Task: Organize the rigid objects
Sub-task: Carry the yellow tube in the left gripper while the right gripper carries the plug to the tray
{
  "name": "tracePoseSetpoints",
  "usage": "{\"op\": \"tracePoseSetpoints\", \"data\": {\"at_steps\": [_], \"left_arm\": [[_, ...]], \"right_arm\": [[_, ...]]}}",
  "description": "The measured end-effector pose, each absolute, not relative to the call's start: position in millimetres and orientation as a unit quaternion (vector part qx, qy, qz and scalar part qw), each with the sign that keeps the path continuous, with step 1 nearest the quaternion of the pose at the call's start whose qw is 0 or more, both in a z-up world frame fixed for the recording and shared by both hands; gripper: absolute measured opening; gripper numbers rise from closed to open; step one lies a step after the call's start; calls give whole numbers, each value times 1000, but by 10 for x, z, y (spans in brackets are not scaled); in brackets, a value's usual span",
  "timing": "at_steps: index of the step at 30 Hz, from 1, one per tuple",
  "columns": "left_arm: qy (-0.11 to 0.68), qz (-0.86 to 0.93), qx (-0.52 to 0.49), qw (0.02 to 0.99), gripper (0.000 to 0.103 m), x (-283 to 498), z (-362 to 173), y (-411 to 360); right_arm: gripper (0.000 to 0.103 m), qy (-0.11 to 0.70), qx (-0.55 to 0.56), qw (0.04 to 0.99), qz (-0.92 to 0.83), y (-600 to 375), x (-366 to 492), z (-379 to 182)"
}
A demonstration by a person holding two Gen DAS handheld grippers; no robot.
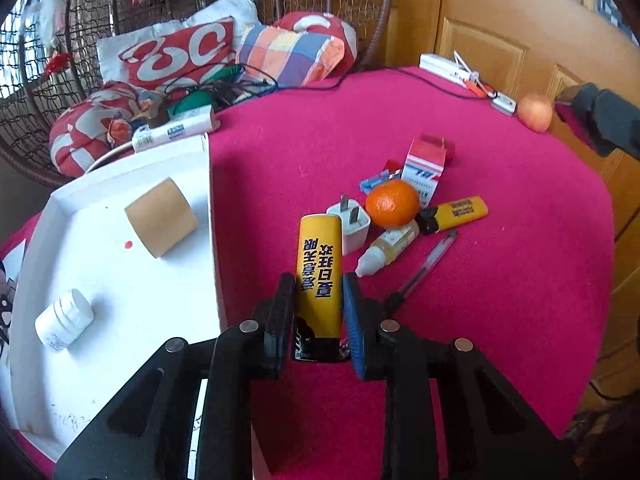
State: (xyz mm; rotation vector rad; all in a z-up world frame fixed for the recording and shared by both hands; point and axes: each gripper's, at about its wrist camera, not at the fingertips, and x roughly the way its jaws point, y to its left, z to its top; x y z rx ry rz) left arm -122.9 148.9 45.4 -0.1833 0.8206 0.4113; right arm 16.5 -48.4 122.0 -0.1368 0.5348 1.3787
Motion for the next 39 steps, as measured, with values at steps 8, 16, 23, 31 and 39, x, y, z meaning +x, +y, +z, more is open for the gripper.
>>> {"op": "tracePoseSetpoints", "data": {"at_steps": [8,16,23,31,39], "left_arm": [[301,234,-95,920,24,-1626,1038,1466],[265,273,-110,918,24,-1972,1213,1650],[250,303,-134,910,24,-2235,1185,1822],[238,330,-155,900,24,-2482,1133,1976],[237,360,-179,884,24,-2661,1021,2169]], "right_arm": [[58,196,-69,742,637,-429,15,1540],[58,168,-84,736,650,-229,-160,1740],[58,155,-100,728,660,18,-296,1849],[58,147,-108,714,676,274,-448,1955],[58,156,-128,685,700,597,-722,1872]]}}
